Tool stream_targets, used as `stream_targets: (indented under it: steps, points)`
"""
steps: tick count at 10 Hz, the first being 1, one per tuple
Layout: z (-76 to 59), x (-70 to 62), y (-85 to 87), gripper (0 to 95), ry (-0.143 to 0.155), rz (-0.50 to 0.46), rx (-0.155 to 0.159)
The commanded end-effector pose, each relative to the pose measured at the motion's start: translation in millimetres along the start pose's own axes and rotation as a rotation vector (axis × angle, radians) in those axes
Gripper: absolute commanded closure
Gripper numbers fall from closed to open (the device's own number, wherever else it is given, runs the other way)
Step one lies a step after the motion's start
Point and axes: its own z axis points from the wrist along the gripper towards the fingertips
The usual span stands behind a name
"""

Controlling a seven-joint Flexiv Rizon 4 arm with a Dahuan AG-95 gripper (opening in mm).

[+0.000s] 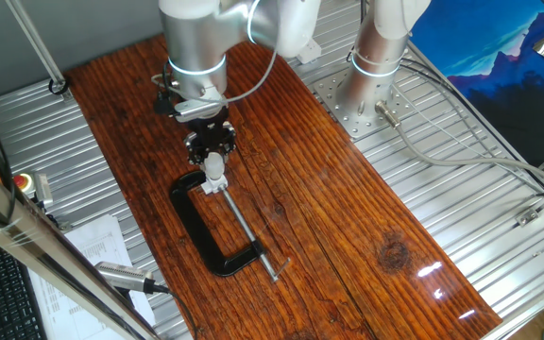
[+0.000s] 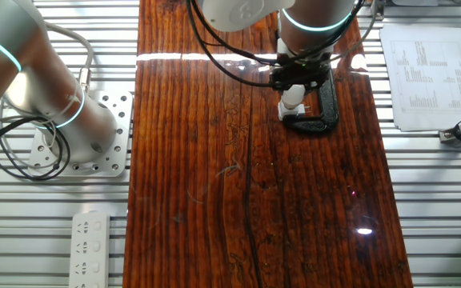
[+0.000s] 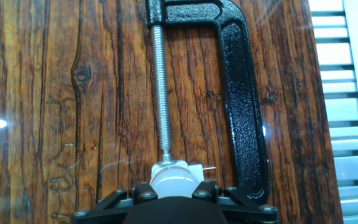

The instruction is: Install the light bulb by rotating it

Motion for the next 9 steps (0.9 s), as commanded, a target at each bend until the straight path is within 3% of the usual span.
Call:
stream_targets:
  steps: [1,9]
  points:
    - [3.8,1.3,-0.8,76.0,0.001,0.041,-0.017]
    - [1.6,1.4,-3.6,76.0,0.025,0.123,-0.024]
